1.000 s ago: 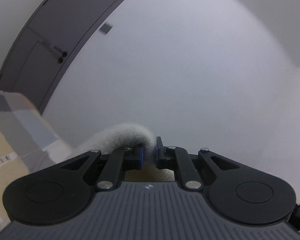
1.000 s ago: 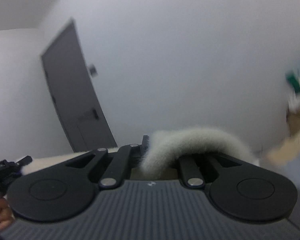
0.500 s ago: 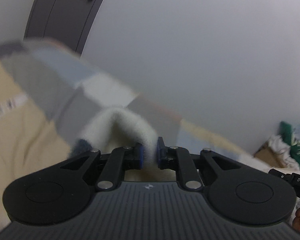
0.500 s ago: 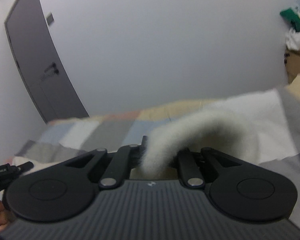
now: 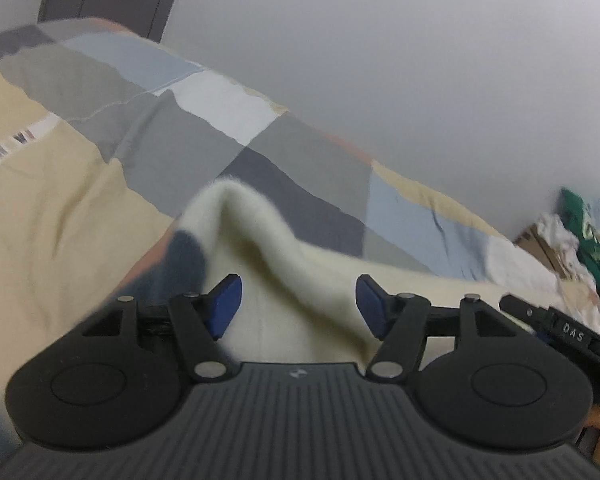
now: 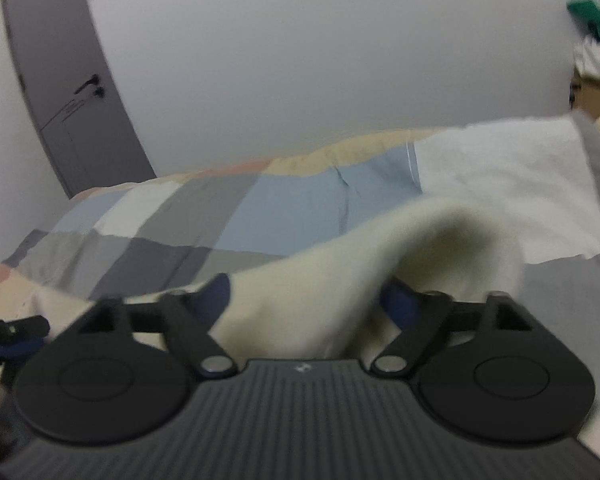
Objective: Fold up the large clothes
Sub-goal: 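Lower the sweater onto the bed with both grippers and open them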
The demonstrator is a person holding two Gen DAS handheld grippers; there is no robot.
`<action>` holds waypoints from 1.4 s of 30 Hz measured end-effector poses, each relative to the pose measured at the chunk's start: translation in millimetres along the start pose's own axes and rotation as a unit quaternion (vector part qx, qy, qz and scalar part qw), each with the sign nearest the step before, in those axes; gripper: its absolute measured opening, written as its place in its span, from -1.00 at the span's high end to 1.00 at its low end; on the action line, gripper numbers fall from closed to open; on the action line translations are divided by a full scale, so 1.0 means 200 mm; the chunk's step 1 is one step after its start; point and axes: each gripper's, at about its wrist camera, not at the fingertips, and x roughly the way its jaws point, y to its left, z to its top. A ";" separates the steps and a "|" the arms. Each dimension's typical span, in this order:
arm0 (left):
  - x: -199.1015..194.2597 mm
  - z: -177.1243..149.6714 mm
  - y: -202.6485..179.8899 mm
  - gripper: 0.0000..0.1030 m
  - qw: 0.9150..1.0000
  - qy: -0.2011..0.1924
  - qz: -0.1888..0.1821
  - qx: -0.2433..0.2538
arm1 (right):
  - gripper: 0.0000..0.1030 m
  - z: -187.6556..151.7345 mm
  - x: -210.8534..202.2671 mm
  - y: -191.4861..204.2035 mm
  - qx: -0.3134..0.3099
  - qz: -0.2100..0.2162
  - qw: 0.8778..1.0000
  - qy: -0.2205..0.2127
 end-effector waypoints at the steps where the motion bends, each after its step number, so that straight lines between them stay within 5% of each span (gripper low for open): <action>1: -0.05 -0.02 -0.02 -0.33 1.000 0.001 -0.005 0.004 | -0.63 -0.01 -0.08 0.03 -0.005 0.007 1.000 0.000; 8: -0.57 -0.19 -0.15 -0.33 0.998 0.000 0.015 0.059 | -0.63 -0.11 -0.30 0.25 -0.021 0.026 0.999 0.007; 18: -1.01 -0.49 -0.08 -0.33 0.999 0.040 0.006 0.003 | -0.61 -0.35 -0.46 0.36 -0.020 0.049 0.998 0.014; 26: -0.91 -0.56 -0.06 -0.33 0.996 0.063 0.042 0.037 | -0.17 -0.43 -0.32 0.44 -0.069 0.028 0.997 0.027; 36: -0.76 -0.46 0.03 -0.33 0.997 0.042 0.057 0.015 | 0.04 -0.27 0.25 0.61 -0.125 -0.040 0.988 0.081; 42: -0.66 -0.40 0.14 -0.33 0.998 0.022 0.046 -0.023 | 0.05 -0.08 0.47 0.67 -0.148 -0.066 0.987 0.013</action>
